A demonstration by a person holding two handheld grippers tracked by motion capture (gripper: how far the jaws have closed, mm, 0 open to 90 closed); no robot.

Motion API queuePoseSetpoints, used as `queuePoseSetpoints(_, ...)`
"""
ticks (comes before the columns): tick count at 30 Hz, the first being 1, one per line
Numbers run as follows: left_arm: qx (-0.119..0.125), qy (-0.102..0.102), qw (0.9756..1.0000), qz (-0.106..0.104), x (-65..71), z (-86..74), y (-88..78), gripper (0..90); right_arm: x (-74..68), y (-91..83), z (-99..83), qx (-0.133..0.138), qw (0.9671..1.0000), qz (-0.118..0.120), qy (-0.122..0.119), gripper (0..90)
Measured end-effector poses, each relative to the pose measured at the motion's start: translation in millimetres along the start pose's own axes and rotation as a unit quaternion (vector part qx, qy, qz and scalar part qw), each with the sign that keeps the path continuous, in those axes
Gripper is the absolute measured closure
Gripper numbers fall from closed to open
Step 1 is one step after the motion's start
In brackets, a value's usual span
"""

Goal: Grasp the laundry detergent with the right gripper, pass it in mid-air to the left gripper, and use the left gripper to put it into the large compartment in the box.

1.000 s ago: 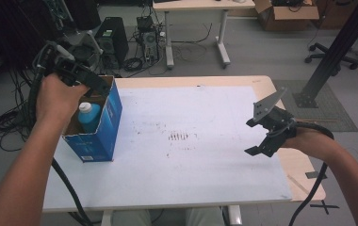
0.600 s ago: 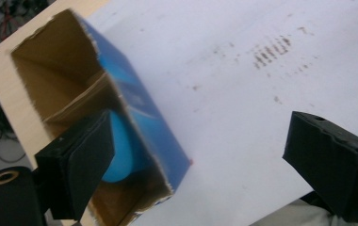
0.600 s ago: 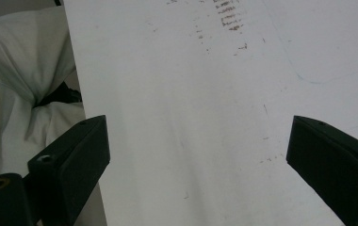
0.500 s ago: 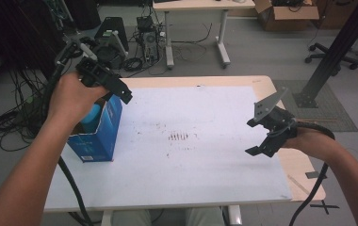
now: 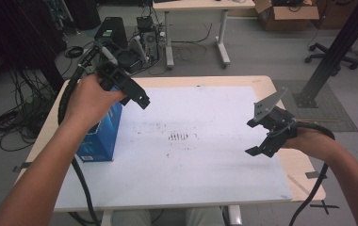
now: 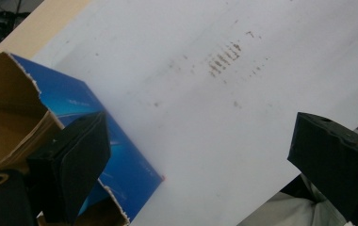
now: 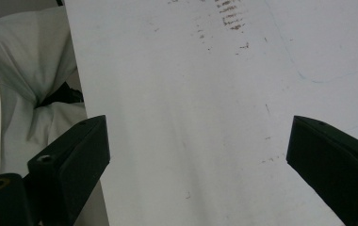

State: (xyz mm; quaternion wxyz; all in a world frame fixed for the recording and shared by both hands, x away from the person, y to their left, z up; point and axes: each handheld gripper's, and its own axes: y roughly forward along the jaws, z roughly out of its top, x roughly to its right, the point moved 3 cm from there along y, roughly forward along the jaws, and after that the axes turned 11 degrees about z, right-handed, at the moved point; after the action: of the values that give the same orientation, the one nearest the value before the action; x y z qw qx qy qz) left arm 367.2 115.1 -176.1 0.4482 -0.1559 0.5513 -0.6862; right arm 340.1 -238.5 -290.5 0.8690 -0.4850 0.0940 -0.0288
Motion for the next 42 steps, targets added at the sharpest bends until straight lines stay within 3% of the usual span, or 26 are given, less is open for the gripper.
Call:
queuePoseSetpoints(12, 0.001, 0.033, 0.9993, -0.018, 18.4, 11.0, 9.0, 6.5, 0.7, 0.1, 2.6, -0.004, 1.0, 0.001, 0.005, 6.2)
queuePoseSetpoints(28, 0.008, 0.078, 0.9963, -0.035, 28.5, 23.3, 23.8, 6.7, 0.6, 1.2, 7.3, -0.006, 0.9999, 0.001, 0.012, 6.1)
queuePoseSetpoints(36, 0.007, 0.12, 0.9916, -0.048, 38.4, 28.2, 31.8, 6.6, -0.3, 4.2, 11.3, -0.008, 0.9998, 0.003, 0.016, 6.0)
queuePoseSetpoints(42, 0.007, 0.16, 0.9852, -0.061, 46.8, 30.8, 39.1, 6.8, -0.9, 5.7, 12.6, -0.011, 0.9996, 0.002, 0.026, 5.9)
